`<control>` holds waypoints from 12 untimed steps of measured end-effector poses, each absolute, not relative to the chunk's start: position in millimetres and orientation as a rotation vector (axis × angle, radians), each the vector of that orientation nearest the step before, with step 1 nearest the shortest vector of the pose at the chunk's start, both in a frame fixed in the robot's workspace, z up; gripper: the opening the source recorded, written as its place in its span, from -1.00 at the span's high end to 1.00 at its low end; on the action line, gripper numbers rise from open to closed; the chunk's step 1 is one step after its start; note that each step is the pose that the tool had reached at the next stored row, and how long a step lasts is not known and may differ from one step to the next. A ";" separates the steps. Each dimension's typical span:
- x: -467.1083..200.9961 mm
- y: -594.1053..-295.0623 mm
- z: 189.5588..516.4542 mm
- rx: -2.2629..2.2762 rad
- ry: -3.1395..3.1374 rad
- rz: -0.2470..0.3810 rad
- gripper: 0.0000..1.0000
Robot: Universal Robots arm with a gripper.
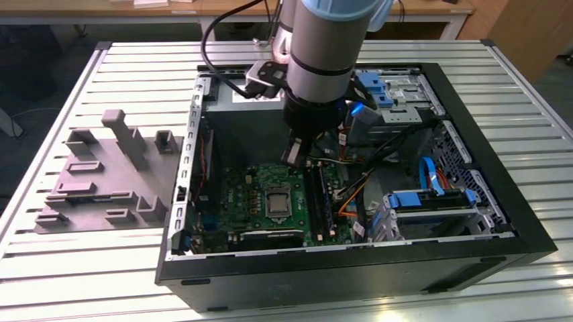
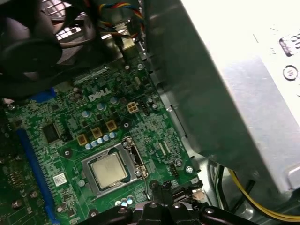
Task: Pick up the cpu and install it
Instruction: 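Install the first cpu locking lever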
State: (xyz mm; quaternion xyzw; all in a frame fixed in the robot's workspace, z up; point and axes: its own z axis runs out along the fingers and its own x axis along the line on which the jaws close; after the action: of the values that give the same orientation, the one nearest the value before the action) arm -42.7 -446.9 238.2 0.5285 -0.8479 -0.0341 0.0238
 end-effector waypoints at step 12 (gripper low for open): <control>-43.1 -450.1 238.2 1.643 -2.619 -0.105 0.79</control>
State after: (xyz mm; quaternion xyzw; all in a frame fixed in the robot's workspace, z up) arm -43.1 -450.1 238.2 0.5309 -0.8464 -0.0340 0.0239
